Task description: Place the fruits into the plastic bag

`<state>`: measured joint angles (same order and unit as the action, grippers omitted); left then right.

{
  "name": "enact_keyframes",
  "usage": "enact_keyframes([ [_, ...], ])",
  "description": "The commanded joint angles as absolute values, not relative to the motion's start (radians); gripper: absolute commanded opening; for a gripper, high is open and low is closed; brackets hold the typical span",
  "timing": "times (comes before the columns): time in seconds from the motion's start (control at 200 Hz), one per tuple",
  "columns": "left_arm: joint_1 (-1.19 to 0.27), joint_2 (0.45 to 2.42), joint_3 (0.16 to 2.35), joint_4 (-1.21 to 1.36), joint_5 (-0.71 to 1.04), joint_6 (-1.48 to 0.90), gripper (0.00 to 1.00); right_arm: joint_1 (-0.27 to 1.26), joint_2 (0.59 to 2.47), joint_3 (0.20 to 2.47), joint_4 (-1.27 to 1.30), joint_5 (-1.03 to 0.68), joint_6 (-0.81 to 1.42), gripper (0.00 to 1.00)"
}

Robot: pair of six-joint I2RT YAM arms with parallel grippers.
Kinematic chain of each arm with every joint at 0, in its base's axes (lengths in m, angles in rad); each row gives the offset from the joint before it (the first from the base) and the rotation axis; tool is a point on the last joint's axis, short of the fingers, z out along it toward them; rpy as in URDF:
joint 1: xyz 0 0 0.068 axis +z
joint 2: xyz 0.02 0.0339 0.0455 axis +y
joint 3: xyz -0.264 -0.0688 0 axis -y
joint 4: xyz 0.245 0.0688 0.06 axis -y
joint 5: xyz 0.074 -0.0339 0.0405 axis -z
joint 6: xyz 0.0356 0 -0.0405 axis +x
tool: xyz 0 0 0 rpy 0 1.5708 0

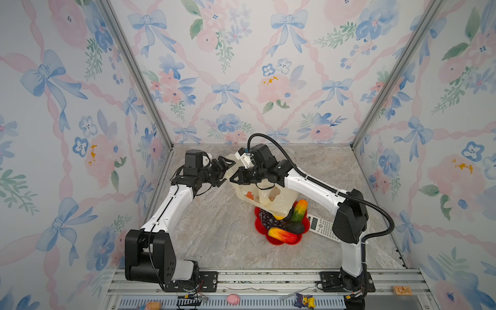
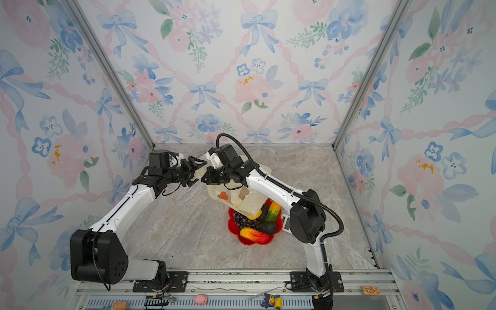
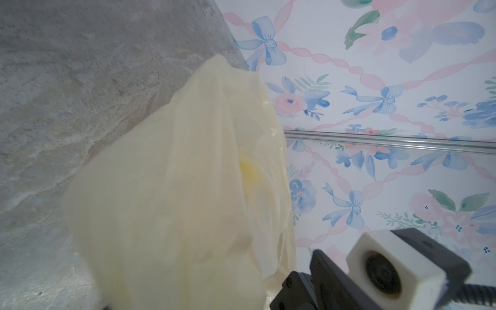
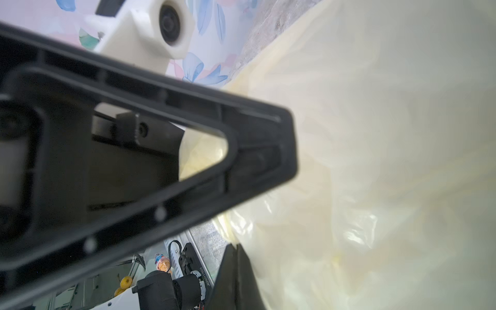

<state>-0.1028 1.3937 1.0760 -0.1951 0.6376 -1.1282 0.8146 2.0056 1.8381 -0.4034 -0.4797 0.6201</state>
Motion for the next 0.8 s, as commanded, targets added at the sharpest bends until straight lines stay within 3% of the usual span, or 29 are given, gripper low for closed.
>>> enact_keyframes([
  [0.0,-0.096,1.405,1.089,-0.183,0.653,-1.117,0.62,0.826,2.022,1.869,-0.428,-0.51,0.603,0.0],
  [0.055,-0.097,1.405,1.083,-0.182,0.65,-1.114,0.3,0.827,2.022,1.872,-0.435,-0.513,0.603,0.05],
  [0.11,-0.095,1.402,1.079,-0.183,0.647,-1.11,0.0,0.825,2.016,1.874,-0.452,-0.51,0.598,0.28],
  [0.22,-0.092,1.392,1.071,-0.183,0.644,-1.103,0.0,0.822,1.973,1.872,-0.521,-0.482,0.574,0.7],
  [0.27,-0.092,1.39,1.071,-0.183,0.647,-1.1,0.0,0.822,1.923,1.862,-0.555,-0.444,0.561,0.99],
  [0.445,-0.105,1.37,1.096,-0.194,0.66,-1.075,0.0,0.825,1.791,1.912,-0.812,-0.23,0.547,0.96],
  [0.6,-0.127,1.342,1.124,-0.233,0.652,-1.042,0.0,0.853,1.796,2.008,-1.107,-0.134,0.535,0.96],
  [0.795,-0.146,1.315,1.13,-0.233,0.648,-1.051,0.0,0.913,1.771,2.025,-1.253,-0.051,0.656,0.96],
])
